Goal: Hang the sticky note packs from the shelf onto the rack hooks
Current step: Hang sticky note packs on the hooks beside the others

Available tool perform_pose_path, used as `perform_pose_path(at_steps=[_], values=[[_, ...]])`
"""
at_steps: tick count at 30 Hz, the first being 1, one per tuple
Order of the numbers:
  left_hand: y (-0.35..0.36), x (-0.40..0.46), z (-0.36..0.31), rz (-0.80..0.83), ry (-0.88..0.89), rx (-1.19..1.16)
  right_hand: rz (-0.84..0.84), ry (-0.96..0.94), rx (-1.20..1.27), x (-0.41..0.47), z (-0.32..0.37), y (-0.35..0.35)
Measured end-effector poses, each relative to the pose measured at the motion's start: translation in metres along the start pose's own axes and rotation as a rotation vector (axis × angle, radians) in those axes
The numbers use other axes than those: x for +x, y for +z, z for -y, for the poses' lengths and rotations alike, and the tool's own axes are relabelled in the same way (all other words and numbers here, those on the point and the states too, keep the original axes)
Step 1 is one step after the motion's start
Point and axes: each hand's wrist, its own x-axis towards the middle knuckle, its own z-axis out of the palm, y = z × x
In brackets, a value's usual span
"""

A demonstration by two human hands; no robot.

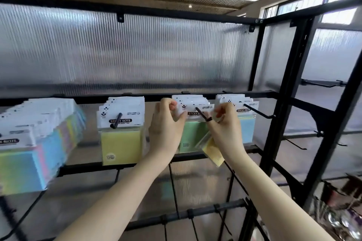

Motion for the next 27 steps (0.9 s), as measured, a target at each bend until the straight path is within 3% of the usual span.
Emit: perform_pose_path(at_steps=[5, 9, 13, 15, 17, 20, 22, 27], values=[[0.003, -0.001, 0.007, -0.022, 0.006, 0.058, -0.010, -0.008, -0.036, -0.004, 0.004, 0.006], [-0.003, -0.016, 0.007, -0.022, -0.026, 0.103, -0.040, 0.095, 0.146, -0.022, 0.008, 0.004], [-0.027, -0.050, 0.005, 0.153, -0.048, 0.011, -0.087, 0.166, 0.336, -0.064, 0.016, 0.005], [-0.047, -0.067, 0.001, 0.331, -0.187, -0.107, -0.103, 0.182, 0.403, -0.083, 0.024, 0.009], [-0.070, -0.078, 0.002, 0.484, -0.439, -0.262, -0.108, 0.192, 0.451, -0.096, 0.035, 0.015], [-0.104, -0.084, 0.007, 0.564, -0.644, -0.478, -0.055, 0.185, 0.513, -0.111, 0.051, 0.025], [-0.122, -0.081, 0.006, 0.499, -0.574, -0.489, 0.033, 0.166, 0.555, -0.116, 0.063, 0.032], [-0.159, -0.056, 0.004, 0.230, -0.182, -0.291, 0.312, 0.083, 0.596, -0.114, 0.093, 0.045]])
